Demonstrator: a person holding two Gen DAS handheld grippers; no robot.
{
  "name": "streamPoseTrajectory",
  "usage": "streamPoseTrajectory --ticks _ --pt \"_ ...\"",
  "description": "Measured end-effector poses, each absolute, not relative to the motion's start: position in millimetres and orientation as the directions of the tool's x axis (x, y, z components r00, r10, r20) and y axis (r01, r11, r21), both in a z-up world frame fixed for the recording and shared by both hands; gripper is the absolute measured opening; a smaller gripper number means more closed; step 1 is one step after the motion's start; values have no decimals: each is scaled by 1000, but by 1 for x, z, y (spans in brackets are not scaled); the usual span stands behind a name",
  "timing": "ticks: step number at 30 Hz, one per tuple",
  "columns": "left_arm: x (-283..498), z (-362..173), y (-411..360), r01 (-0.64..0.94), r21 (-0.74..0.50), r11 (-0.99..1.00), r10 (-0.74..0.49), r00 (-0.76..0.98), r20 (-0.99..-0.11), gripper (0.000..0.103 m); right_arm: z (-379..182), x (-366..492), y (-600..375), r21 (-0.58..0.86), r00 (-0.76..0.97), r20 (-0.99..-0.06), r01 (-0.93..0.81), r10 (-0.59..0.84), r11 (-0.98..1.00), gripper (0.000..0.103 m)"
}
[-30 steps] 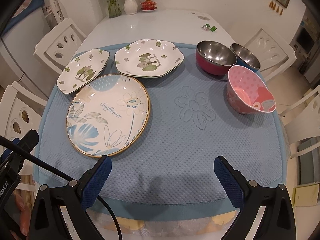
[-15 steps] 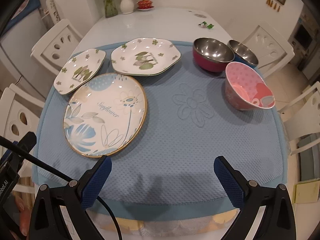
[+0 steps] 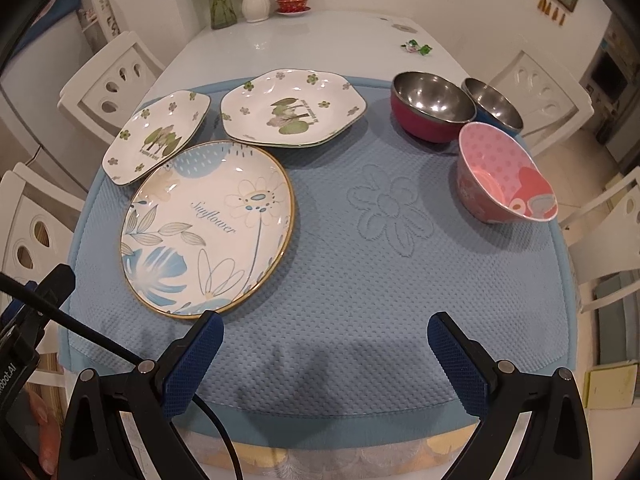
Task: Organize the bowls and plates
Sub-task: 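Move both tools toward the round Sunflower plate on the mat, then grasp the rim of the round Sunflower plate with the right tool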
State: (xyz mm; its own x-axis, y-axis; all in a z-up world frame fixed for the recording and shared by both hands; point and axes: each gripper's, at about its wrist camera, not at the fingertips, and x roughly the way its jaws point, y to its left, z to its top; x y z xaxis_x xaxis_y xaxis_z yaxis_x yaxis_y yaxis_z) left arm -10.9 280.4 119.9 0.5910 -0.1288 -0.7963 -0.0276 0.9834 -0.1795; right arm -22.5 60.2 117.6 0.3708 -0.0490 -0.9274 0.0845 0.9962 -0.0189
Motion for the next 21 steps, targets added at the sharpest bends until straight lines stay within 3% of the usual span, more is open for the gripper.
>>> streamPoseTrajectory --ticks 21 --pt "46 78 297 49 -149 988 -153 516 -843 101 78 26 64 49 346 -937 16 40 999 102"
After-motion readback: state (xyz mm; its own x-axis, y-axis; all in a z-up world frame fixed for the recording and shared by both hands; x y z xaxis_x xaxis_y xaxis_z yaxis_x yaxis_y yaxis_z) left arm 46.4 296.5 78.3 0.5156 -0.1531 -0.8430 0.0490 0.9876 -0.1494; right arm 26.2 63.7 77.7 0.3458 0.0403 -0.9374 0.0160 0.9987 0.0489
